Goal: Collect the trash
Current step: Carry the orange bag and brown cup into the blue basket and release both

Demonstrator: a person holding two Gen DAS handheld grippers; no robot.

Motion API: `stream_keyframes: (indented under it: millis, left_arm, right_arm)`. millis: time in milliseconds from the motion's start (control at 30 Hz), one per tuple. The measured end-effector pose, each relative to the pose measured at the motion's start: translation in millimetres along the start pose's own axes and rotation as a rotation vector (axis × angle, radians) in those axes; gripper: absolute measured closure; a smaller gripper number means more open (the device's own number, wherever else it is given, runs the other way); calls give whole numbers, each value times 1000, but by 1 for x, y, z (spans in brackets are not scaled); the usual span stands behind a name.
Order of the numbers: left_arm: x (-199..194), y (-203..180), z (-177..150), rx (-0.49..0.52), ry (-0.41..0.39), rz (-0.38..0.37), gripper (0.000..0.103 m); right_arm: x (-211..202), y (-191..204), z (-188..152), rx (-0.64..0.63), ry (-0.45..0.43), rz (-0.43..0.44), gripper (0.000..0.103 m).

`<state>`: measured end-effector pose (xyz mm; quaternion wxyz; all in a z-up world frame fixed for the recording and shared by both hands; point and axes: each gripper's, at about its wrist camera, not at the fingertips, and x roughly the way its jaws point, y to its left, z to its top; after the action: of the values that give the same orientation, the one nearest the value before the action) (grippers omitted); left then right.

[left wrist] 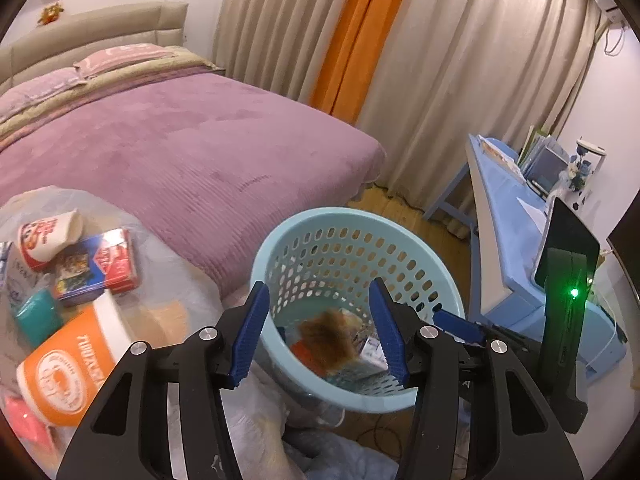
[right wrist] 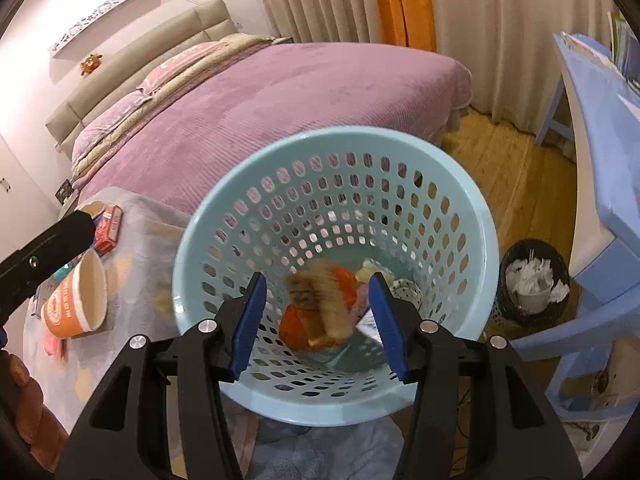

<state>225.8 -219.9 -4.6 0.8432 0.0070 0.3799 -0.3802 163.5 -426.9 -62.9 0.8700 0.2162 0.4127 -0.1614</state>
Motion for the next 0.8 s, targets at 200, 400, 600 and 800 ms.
stream_keyframes:
  millis: [200,400,600,800]
  left_arm:
    - [-28,11,-5,-26,-40,6,53]
    - [-65,26,-13,-47,-93,48,53]
    - [-102,60,-28,-111,-138,129,49]
    - [-135,111,-51,-215,-161,259,42]
  right_arm:
    - [-17,18,2,-34,-34,28,53]
    - [-31,48,1,-103,-68,79,53]
    - [-35,85,-2,-191,-76,158,53]
    - [-29,125,-7,-265,-62,214,47]
